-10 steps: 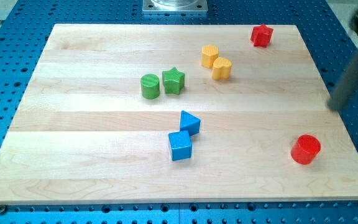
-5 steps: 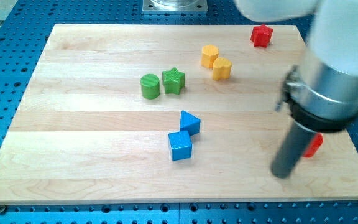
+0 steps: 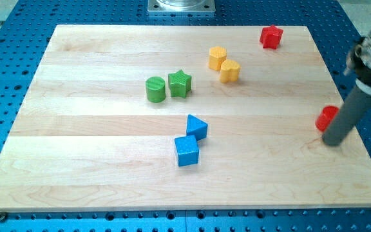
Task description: Drag the red circle to the bottom of the red star
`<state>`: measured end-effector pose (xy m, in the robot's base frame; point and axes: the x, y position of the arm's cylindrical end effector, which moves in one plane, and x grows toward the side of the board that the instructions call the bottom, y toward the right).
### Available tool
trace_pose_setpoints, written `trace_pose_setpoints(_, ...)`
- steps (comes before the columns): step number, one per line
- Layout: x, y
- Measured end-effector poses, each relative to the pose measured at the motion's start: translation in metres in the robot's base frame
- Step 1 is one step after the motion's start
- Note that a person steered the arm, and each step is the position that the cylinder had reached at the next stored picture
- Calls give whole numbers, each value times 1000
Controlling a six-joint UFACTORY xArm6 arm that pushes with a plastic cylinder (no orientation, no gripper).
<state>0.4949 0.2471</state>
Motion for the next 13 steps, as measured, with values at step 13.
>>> trace_pose_setpoints(13, -239, -38)
